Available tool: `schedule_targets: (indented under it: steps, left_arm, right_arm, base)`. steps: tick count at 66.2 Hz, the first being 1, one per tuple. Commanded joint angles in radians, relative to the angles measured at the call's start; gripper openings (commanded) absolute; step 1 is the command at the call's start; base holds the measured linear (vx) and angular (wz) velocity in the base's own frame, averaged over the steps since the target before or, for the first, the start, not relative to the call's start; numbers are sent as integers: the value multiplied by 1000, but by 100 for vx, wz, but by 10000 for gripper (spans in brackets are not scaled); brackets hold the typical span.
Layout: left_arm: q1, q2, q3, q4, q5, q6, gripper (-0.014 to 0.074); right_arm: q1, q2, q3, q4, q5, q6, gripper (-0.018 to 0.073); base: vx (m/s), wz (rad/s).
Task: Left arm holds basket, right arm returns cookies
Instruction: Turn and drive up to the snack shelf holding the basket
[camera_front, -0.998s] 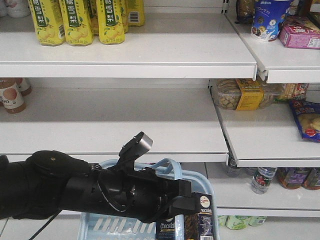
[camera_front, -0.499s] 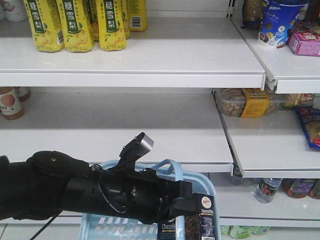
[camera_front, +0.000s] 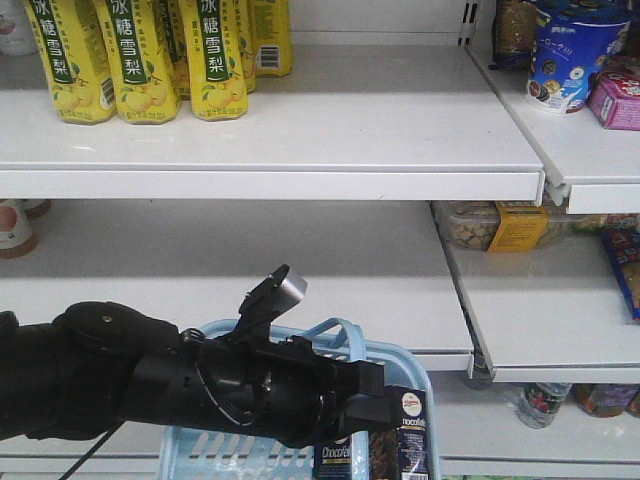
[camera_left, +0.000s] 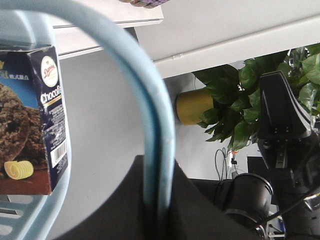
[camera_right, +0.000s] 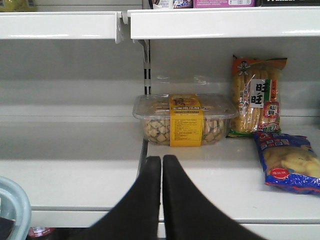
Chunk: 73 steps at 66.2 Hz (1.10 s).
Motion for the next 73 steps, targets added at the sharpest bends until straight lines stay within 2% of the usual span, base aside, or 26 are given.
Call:
schedule_targets:
  steps: [1,73]
  left_arm:
    - [-2,-46,-29,-51,44,3,-6]
    - [-2,-46,-29,-51,44,3,-6]
  right_arm:
    - [1,-10,-1,-5,-76,-9,-9]
    - [1,-10,-1,-5,-76,-9,-9]
  base:
    - [8,0]
    - [5,0]
